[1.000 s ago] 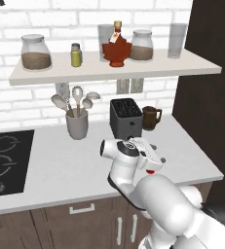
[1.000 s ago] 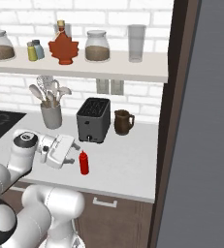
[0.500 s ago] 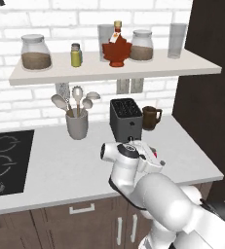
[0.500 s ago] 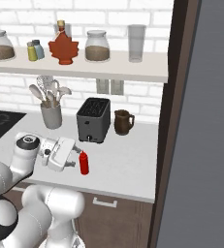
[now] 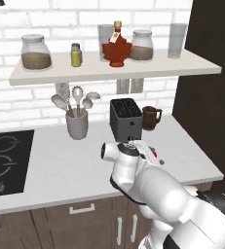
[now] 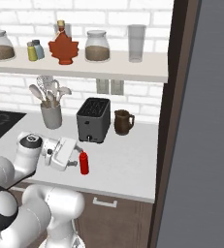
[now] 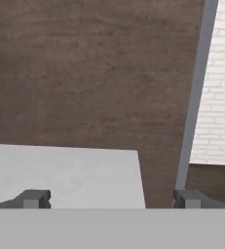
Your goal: Put the shaker and condiment bottle from the counter next to their counterparts in the cabinet.
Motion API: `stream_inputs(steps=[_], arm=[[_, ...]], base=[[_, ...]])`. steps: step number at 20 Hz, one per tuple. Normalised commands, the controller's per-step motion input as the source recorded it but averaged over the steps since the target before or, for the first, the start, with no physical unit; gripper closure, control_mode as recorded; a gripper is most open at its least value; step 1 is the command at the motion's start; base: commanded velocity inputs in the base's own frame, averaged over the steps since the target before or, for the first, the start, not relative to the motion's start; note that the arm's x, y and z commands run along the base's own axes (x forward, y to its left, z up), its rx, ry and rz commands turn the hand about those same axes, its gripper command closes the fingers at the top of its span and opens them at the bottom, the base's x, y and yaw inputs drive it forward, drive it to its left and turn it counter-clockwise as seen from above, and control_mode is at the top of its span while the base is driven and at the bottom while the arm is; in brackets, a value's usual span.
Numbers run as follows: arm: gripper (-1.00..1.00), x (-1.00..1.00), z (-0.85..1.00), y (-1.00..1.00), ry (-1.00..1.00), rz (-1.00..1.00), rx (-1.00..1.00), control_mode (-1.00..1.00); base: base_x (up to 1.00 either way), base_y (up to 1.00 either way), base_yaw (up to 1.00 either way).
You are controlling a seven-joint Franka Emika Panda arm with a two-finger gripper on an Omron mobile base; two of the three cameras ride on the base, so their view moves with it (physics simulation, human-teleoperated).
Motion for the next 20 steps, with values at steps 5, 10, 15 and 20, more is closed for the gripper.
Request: stream_inputs(steps=[5,10,15,20], arm=[[-1.0,0.0,0.19,0.1,0.0,0.0,0.0,-1.0],[-1.0,0.06,0.3,0.12,0.0,0.01,0.0,-1.0],[-1.0,0.53,0.01,0.0,0.03,0.0,0.0,-1.0],[-1.0,0.33,-0.04,0.0,0.05,0.0,0.0,-1.0]], base=[[0.0,0.0,0.0],[0.0,0.0,0.0],[0.0,0.0,0.0],[0.0,0.0,0.0]])
